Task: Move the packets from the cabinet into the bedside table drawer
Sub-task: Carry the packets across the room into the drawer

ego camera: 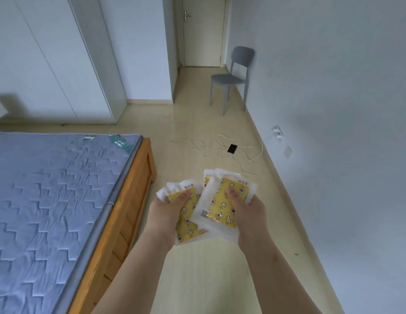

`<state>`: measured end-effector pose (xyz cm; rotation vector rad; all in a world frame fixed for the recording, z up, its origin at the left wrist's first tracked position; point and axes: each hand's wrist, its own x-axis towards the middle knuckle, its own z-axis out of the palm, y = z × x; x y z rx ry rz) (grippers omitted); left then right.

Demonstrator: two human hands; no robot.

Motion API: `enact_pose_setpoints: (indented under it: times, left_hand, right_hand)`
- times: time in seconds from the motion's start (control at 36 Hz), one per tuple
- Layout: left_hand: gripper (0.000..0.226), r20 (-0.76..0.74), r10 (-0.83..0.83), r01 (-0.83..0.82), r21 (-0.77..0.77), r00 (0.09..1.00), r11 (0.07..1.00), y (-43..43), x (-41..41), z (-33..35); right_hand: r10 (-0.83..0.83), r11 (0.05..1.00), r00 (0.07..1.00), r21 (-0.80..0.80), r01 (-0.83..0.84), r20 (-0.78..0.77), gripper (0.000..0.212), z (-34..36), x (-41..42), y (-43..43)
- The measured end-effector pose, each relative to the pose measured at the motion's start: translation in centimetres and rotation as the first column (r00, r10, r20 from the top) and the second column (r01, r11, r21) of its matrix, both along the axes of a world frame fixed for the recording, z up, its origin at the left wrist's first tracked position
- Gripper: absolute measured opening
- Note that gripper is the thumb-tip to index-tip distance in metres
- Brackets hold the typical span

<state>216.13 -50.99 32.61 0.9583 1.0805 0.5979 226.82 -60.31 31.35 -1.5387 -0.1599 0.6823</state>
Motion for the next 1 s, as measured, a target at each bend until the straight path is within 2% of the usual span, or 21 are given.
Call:
enact_pose_setpoints:
  times: [0.08, 0.22, 0.33, 0.42, 0.56, 0.64, 0.75, 0.89, 1.0]
  left_hand:
    - [0.014, 0.009, 0.062, -0.062, -0.024, 0.998, 0.998, 4.3, 2.1, -0.4]
    - [0.017, 0.054, 0.076, -0.074, -0.048, 0.996, 0.996, 13.1, 6.8, -1.2]
    - [0.016, 0.083, 0.064, -0.058, -0.069, 0.995, 0.996, 20.9, 11.0, -1.3]
    - [0.011, 0.089, 0.057, -0.053, -0.043, 0.994, 0.998, 26.6, 14.2, -0.8]
    - [0.032, 0.049, 0.109, -0.104, -0.106, 0.993, 0.989, 35.0, 19.2, -1.0]
    - [0.032, 0.073, 0.033, -0.02, -0.171, 0.997, 0.985, 38.7, 22.2, -1.1]
    - [0.01, 0.082, 0.038, -0.031, -0.082, 0.996, 0.996, 43.9, 26.5, -1.6]
    - [0.021, 0.087, 0.08, -0.072, -0.09, 0.993, 0.993, 50.8, 32.5, -2.1]
    - [0.028, 0.105, 0.05, -0.039, -0.11, 0.993, 0.993, 56.1, 38.7, -2.3]
  right_hand:
    - [0.032, 0.999, 0.999, 0.007, -0.032, 0.004, 0.009, -0.2, 2.7, 4.5]
    - [0.076, 0.997, 0.997, 0.017, -0.076, 0.004, 0.008, -0.8, 7.3, 13.0]
    - [0.088, 0.996, 0.994, 0.031, -0.087, -0.06, 0.02, -0.6, 11.2, 20.6]
    - [0.098, 0.992, 0.985, 0.095, -0.086, -0.14, 0.026, 0.2, 14.2, 26.1]
    - [0.196, 0.959, 0.955, 0.247, -0.139, -0.223, 0.015, 1.7, 18.5, 33.4]
    - [0.213, 0.96, 0.957, 0.226, -0.167, -0.198, 0.014, 1.5, 20.8, 37.4]
    - [0.194, 0.973, 0.97, 0.157, -0.171, -0.143, 0.011, 0.2, 24.7, 43.5]
    - [0.263, 0.959, 0.957, 0.138, -0.246, -0.122, 0.011, -1.0, 31.1, 50.9]
    - [0.318, 0.944, 0.944, 0.119, -0.307, -0.085, 0.007, -1.2, 37.8, 56.7]
